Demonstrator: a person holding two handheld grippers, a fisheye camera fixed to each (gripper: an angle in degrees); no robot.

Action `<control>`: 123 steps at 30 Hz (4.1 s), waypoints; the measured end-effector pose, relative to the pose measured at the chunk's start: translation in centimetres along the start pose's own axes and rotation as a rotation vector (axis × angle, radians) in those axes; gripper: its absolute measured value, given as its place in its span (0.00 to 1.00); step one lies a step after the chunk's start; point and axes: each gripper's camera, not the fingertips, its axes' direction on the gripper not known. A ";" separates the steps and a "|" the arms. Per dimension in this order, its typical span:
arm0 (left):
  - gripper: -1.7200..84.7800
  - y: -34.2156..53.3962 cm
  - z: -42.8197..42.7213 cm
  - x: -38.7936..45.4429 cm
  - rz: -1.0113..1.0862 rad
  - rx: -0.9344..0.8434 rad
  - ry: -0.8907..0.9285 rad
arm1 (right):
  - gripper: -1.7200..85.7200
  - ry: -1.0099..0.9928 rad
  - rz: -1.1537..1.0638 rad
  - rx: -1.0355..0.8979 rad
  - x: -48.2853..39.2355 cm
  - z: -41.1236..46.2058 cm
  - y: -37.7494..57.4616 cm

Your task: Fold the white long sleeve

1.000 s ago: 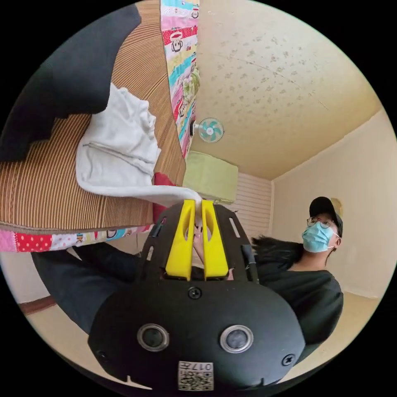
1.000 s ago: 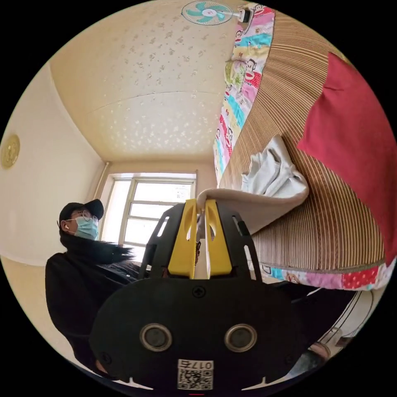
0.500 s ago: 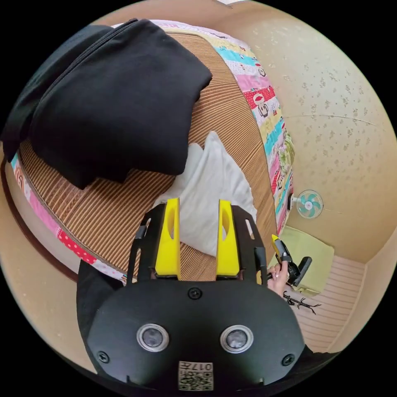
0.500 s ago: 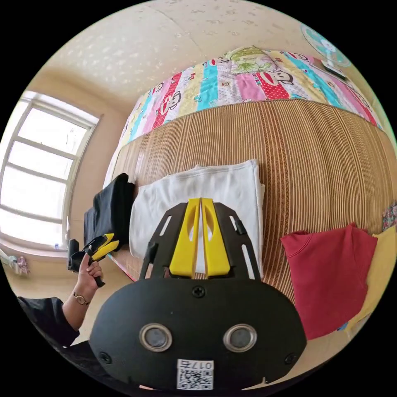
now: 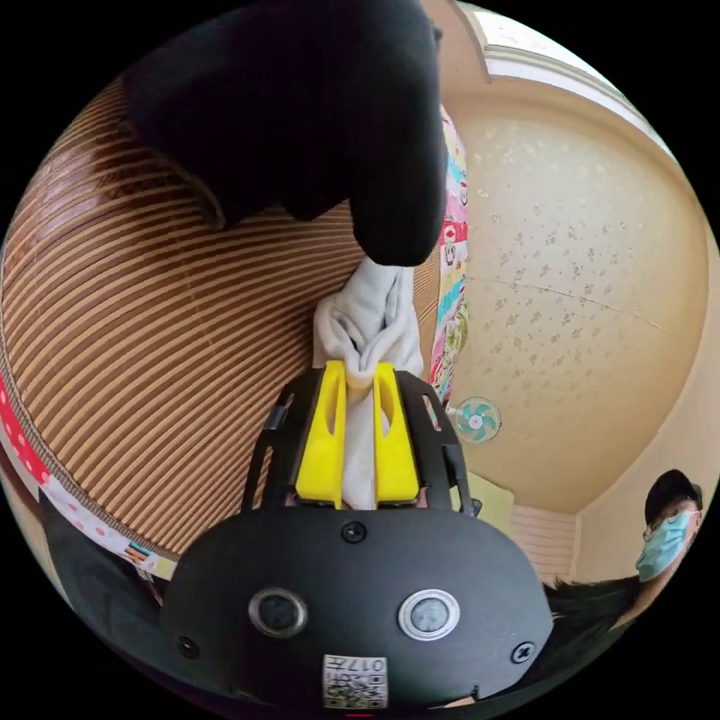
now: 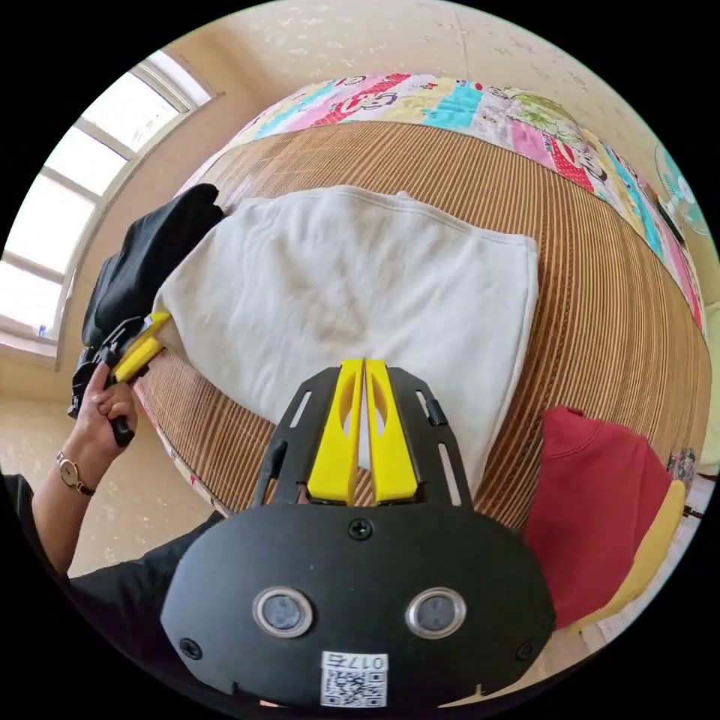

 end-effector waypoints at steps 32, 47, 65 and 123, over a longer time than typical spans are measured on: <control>0.10 16.7 21.3 7.9 0.221 -0.872 -0.191 | 0.29 -1.297 0.895 0.236 24.8 3.9 19.6; 0.10 30.2 8.9 26.3 0.841 -0.880 -0.046 | 0.15 -1.237 0.317 0.522 26.0 -14.7 16.6; 0.34 23.5 12.7 13.2 1.000 -0.349 -0.808 | 0.35 0.094 0.388 0.447 7.4 -8.5 15.3; 0.36 24.5 20.8 6.7 0.875 0.131 -0.974 | 0.45 0.304 0.446 0.299 5.8 15.3 -5.9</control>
